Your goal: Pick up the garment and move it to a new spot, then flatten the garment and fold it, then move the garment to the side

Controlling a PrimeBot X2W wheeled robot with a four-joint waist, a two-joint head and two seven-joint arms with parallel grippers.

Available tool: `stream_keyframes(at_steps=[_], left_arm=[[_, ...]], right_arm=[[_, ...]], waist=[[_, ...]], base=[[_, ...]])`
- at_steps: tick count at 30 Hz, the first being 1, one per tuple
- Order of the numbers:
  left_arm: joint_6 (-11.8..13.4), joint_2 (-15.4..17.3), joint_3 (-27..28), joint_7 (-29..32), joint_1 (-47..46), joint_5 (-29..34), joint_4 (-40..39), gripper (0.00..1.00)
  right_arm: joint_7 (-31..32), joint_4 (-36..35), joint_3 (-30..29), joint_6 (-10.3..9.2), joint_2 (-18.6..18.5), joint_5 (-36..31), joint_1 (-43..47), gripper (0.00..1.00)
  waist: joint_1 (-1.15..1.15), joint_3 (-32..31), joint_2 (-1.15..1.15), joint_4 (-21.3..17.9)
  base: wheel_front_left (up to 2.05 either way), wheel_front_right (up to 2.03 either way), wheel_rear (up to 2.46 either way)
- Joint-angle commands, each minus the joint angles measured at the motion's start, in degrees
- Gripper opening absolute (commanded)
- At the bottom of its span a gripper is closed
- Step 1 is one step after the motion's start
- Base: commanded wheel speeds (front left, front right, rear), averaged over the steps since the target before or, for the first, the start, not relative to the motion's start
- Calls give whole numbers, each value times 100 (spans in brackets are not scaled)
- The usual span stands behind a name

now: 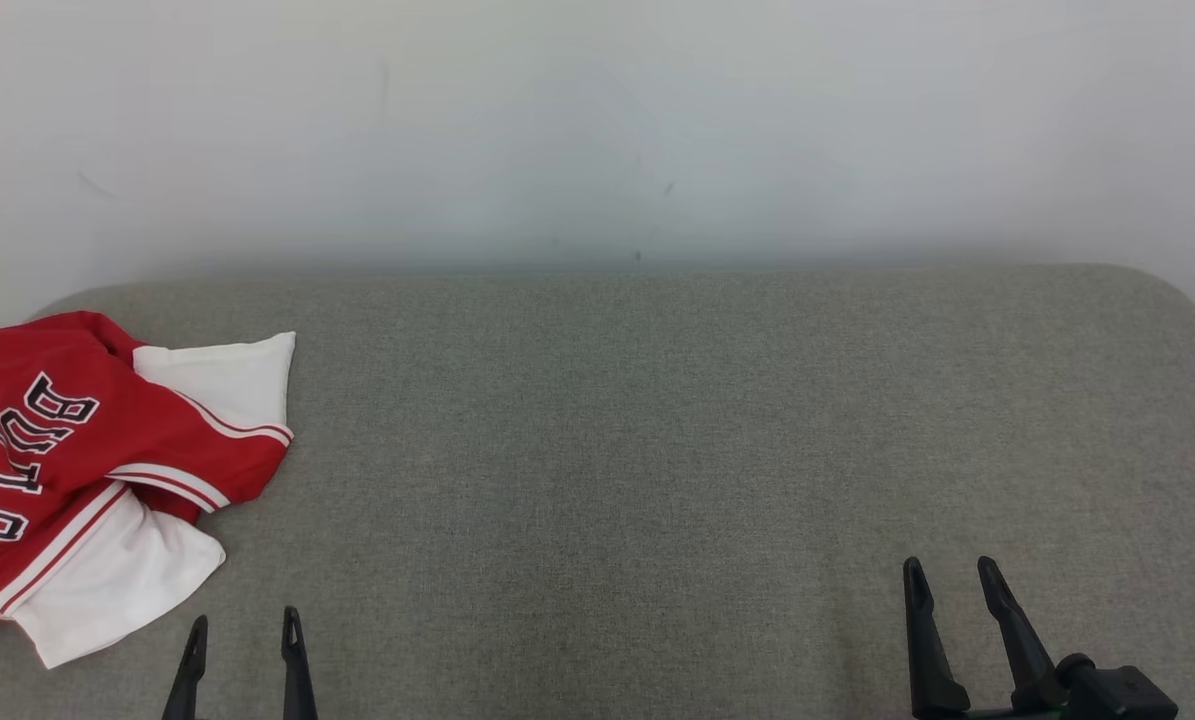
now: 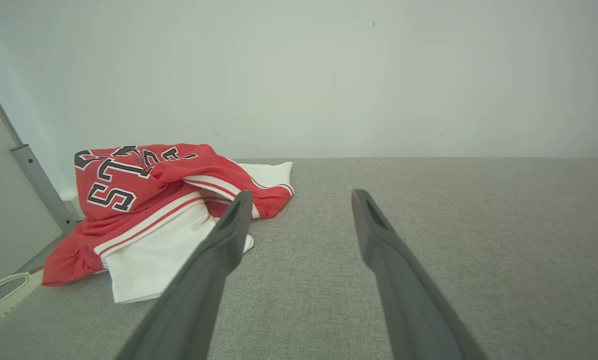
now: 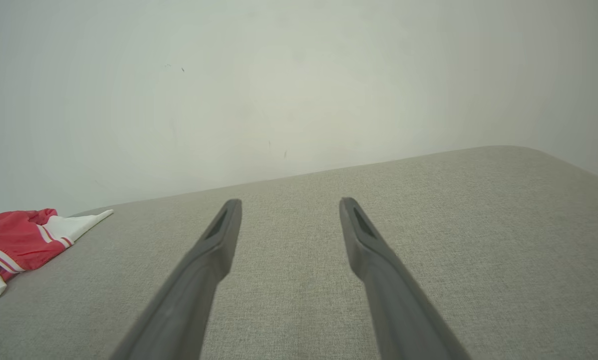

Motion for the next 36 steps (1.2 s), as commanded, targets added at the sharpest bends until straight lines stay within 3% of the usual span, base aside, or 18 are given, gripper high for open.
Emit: stream_keyframes(at_steps=[1, 11, 18, 23, 36], left_arm=[[-15, 18, -8, -28, 35, 40, 40, 100], [96, 17, 62, -28, 60, -43, 194, 100], [-233, 18, 99, -28, 63, 30, 251, 100], [-318, 18, 187, -27, 108, 24, 366, 100], [-164, 16, 196, -22, 17, 23, 779, 100]], right_arm=[[-13, 19, 2, 21, -20, -49, 41, 100], [-13, 73, -64, 21, -19, -188, 133, 100], [-13, 90, -113, 21, -18, -197, 117, 100], [-13, 115, -116, 21, -18, -197, 144, 100], [-13, 117, -101, 21, -19, -266, 138, 100]], waist=[[0, -5, 0, -1], [0, -38, 0, -19], [0, -47, 0, -18], [0, -62, 0, -21], [0, -115, 0, -10]], base=[[0, 0, 0], [0, 0, 0], [0, 0, 0], [0, 0, 0], [0, 0, 0]])
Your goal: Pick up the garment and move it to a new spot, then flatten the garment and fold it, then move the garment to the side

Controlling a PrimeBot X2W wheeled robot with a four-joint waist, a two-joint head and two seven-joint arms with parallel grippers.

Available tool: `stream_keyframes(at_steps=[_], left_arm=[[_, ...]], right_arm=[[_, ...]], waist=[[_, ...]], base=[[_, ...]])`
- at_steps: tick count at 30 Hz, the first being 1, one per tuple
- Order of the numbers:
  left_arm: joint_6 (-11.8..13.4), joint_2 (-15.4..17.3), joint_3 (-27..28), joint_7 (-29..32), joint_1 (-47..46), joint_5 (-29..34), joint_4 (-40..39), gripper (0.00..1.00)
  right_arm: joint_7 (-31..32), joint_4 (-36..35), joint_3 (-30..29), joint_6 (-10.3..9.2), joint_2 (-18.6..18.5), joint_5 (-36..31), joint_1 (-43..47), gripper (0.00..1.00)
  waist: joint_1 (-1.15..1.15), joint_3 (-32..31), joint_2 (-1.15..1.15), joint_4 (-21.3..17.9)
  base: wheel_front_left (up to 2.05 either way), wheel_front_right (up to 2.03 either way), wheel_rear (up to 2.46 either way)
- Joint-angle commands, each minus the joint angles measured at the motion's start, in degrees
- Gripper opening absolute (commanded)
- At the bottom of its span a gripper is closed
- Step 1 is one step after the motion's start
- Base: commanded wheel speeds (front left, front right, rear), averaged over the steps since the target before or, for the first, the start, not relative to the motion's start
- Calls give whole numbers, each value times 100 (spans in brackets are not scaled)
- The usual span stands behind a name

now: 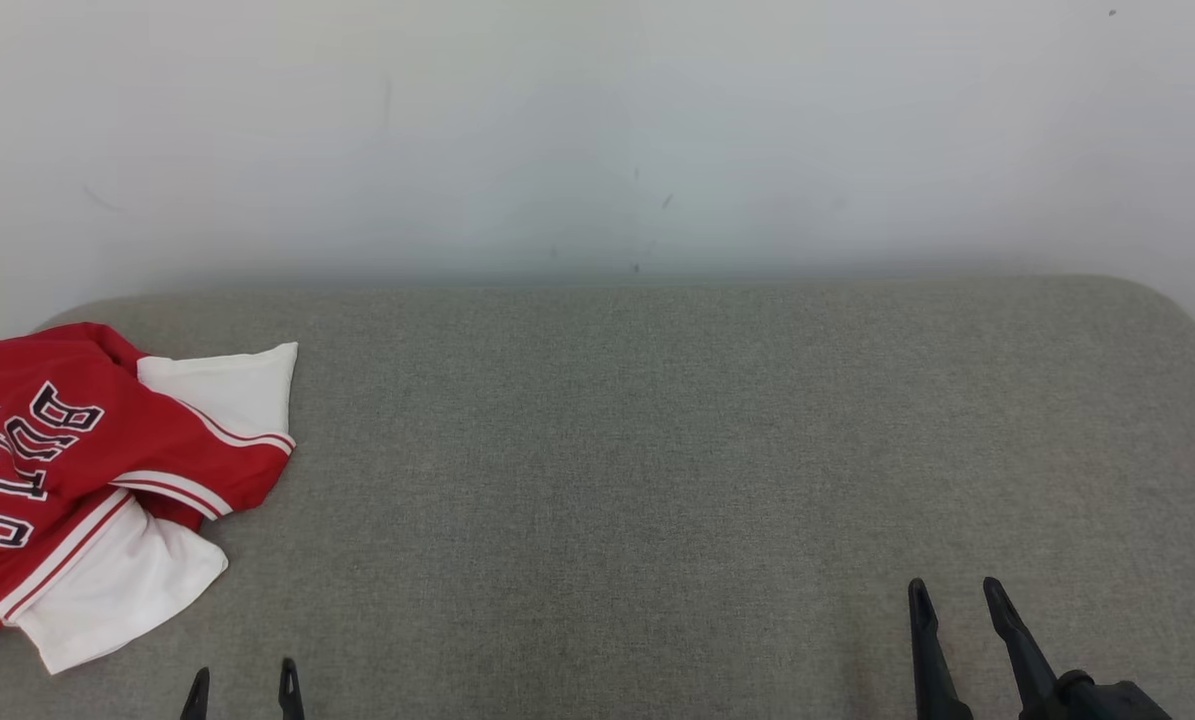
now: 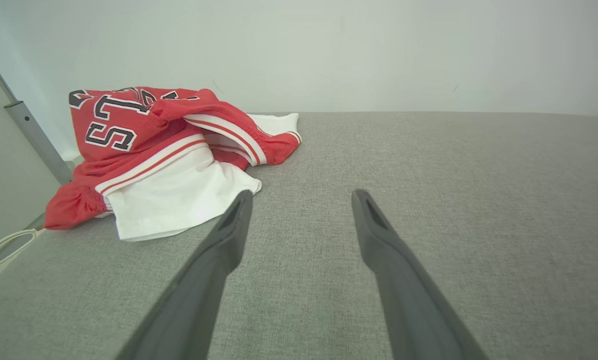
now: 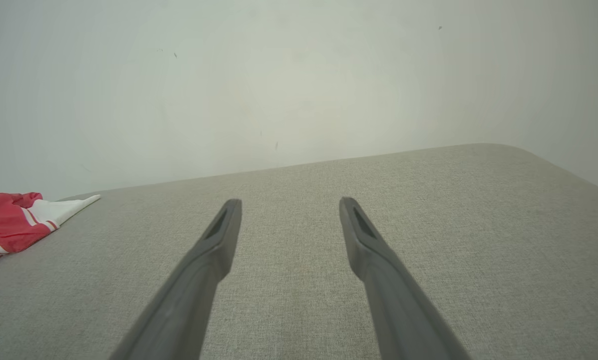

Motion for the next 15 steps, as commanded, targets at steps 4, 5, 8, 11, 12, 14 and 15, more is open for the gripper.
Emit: stream_keyframes(at_steps=[4, 5, 8, 11, 12, 14, 15], left_arm=[[44, 13, -17, -11, -33, 43, -97, 100], [53, 13, -23, -11, -40, 37, -102, 100], [81, 14, -22, -10, -74, 52, -179, 100], [89, 13, -25, -10, -105, 69, -239, 100], [95, 13, -28, -11, -119, 74, -262, 100], [92, 13, -24, -10, -130, 59, -284, 100], [98, 13, -23, -10, -130, 61, -294, 100]], right_arm=[[-13, -19, -3, 21, -16, -26, 18, 100], [-13, -21, 0, 21, -16, -33, 25, 100], [-13, -29, 33, 21, -16, -71, 41, 100], [-13, -51, 73, 21, -16, -193, 26, 100], [-13, -61, 72, 21, -17, -218, 21, 100], [-13, -84, 66, 21, -16, -234, 17, 100], [-13, -92, 56, 20, -16, -226, 18, 100]], waist=[[0, -21, 0, 3], [0, -26, 0, 6], [0, -35, 0, 14], [0, -25, 0, 23], [0, -21, 0, 26], [0, -15, 0, 29], [0, -11, 0, 29]], base=[[0, 0, 0], [0, 0, 0], [0, 0, 0], [0, 0, 0], [0, 0, 0], [0, 0, 0], [0, 0, 0]])
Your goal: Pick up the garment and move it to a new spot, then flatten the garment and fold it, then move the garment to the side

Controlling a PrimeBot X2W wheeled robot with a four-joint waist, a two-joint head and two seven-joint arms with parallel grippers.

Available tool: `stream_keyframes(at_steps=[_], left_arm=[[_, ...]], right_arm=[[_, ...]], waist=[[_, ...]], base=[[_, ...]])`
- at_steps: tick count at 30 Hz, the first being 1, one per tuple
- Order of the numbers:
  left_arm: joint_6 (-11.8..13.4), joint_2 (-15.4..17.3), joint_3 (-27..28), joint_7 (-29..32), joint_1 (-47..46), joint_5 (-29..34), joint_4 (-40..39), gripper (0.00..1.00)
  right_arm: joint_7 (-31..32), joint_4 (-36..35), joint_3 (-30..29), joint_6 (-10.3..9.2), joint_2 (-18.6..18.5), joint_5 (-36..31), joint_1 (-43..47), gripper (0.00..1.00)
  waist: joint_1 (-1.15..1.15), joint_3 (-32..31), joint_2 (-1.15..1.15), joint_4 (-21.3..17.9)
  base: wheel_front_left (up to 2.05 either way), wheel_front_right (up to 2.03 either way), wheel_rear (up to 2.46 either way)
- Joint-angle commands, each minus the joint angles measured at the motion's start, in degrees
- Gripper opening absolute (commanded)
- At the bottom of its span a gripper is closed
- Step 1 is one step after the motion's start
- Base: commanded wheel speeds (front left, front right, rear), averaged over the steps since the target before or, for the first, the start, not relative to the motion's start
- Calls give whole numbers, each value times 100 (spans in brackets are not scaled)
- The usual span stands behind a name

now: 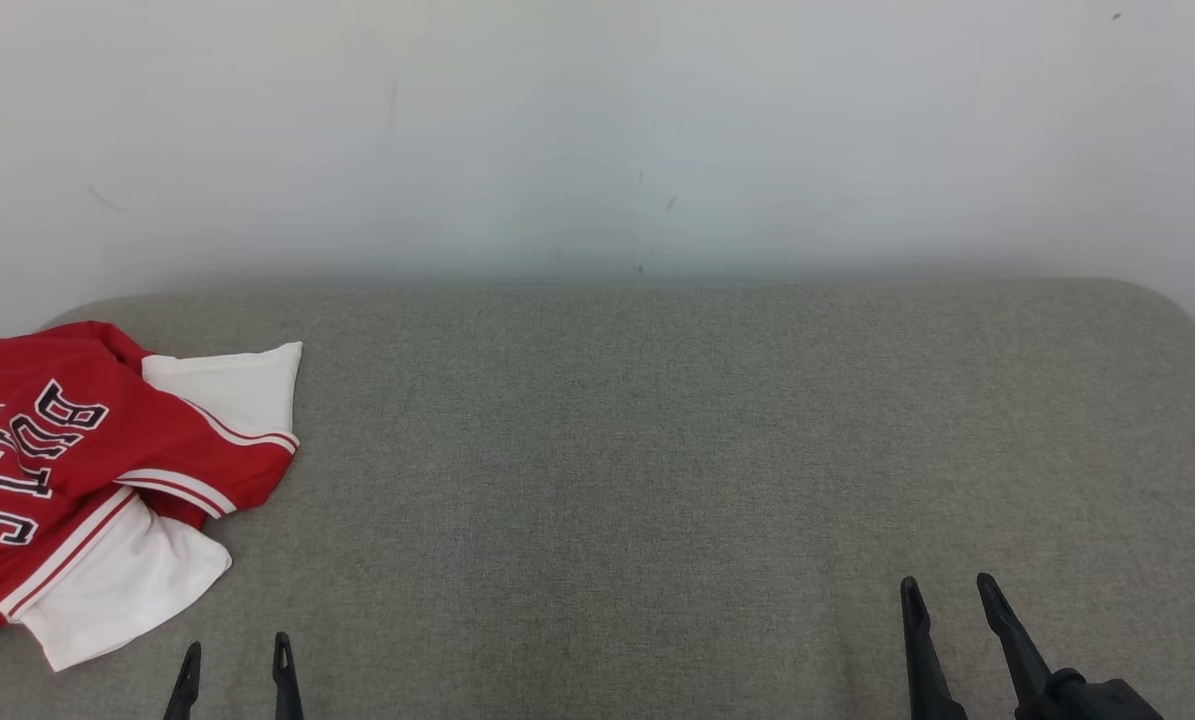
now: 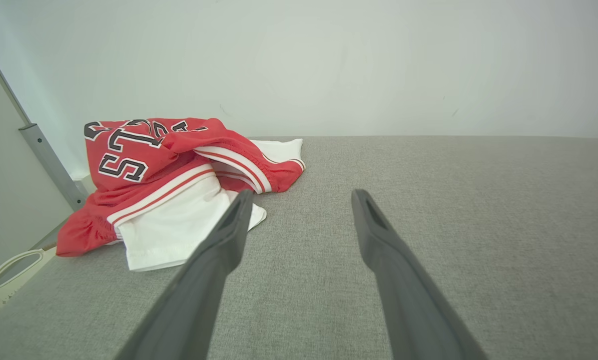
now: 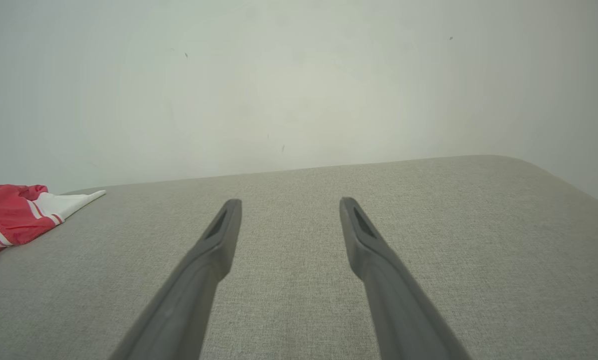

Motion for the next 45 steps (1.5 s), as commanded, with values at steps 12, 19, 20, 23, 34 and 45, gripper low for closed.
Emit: stream_keyframes(at_steps=[12, 19, 20, 23, 34, 45], left_arm=[[86, 15, -43, -10, 8, -45, -57, 100], [99, 16, -56, -10, 9, -63, -80, 100], [101, 15, -60, -9, 11, -61, -81, 100], [109, 15, -63, -10, 23, -60, -85, 100], [133, 15, -93, -9, 32, -22, -92, 100], [114, 15, -21, -9, 106, -17, -25, 100]], right_arm=[[-13, 6, -7, 19, -16, 15, 43, 100], [-13, 22, -15, 19, -16, 31, 33, 100], [-13, 26, -15, 20, -16, 31, 33, 100], [-13, 36, -14, 19, -16, 37, 32, 100], [-13, 24, -16, 20, -15, 70, 105, 100], [-13, 55, 14, 20, -14, 116, 193, 100]], waist=[[0, 7, 0, -18], [0, 12, 0, -7], [0, 11, 0, -6], [0, 8, 0, -3], [0, -7, 0, 94], [0, -73, 0, 737]], base=[[0, 0, 0], [0, 0, 0], [0, 0, 0], [0, 0, 0], [0, 0, 0], [0, 0, 0]])
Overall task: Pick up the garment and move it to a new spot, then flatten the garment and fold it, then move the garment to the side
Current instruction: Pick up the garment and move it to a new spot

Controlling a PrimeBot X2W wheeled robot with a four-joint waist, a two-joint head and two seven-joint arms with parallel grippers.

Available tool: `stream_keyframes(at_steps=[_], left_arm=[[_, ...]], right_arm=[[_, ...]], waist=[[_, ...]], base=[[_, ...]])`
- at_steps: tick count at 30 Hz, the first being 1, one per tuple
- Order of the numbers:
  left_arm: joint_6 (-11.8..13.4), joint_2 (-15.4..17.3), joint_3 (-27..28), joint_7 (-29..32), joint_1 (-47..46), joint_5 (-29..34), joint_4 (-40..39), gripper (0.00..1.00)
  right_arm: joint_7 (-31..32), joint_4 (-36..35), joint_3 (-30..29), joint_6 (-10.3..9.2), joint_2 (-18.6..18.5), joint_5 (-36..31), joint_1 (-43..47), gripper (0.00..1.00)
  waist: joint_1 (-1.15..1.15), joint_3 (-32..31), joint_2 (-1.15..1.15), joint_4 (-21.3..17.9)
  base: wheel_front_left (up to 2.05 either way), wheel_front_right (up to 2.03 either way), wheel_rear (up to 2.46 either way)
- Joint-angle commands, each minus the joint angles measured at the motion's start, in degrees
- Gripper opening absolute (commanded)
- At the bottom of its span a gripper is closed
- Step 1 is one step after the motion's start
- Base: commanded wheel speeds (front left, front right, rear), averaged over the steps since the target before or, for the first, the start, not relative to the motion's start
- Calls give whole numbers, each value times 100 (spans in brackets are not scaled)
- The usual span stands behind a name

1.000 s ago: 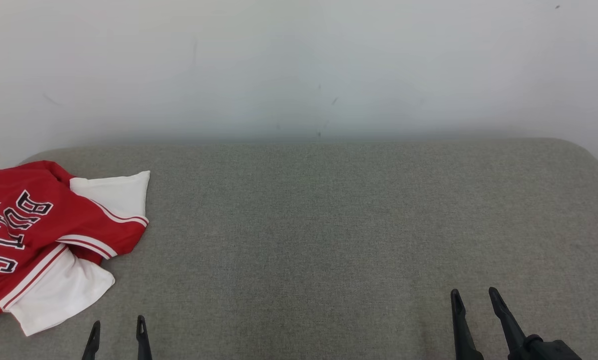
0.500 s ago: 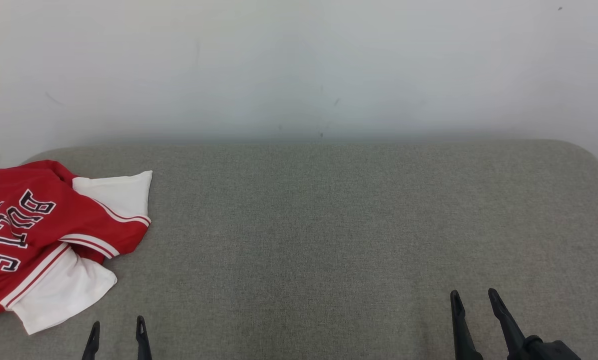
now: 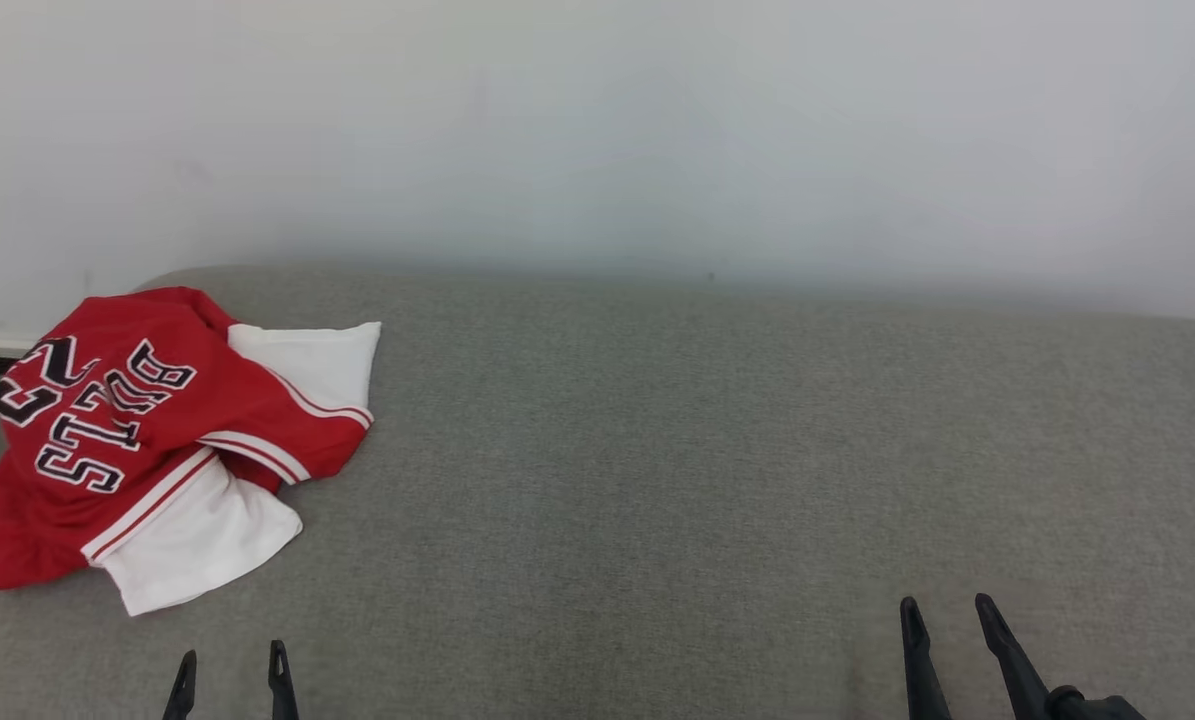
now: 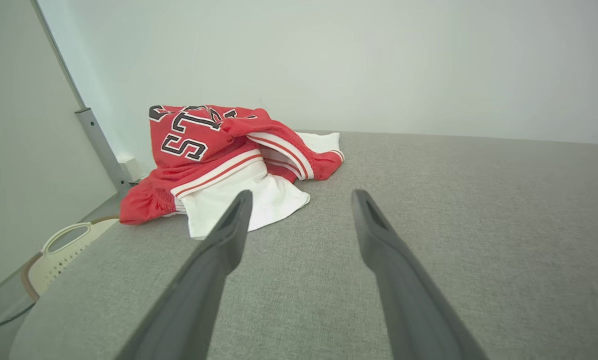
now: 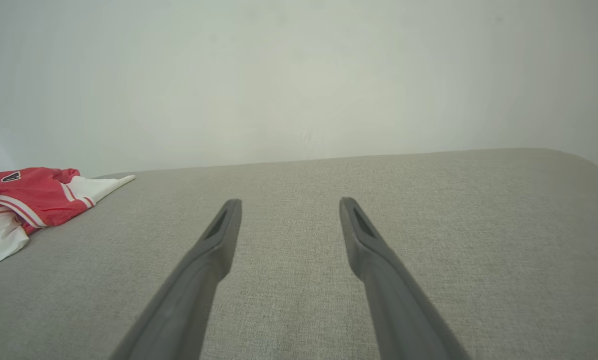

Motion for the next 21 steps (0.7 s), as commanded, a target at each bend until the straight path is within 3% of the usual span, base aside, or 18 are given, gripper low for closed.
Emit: stream_keyframes(at_steps=[1, 21], left_arm=[[-2, 14, 25, -11, 57, 21, 20, 100], [-84, 67, 275, -10, 127, 110, 87, 100]], right_arm=[[-13, 5, 14, 19, -11, 33, 75, 100], [-12, 58, 230, 19, -11, 249, 143, 100]], waist=[[0, -54, 0, 279], [0, -240, 0, 1769]], base=[[0, 0, 0], [0, 0, 0]])
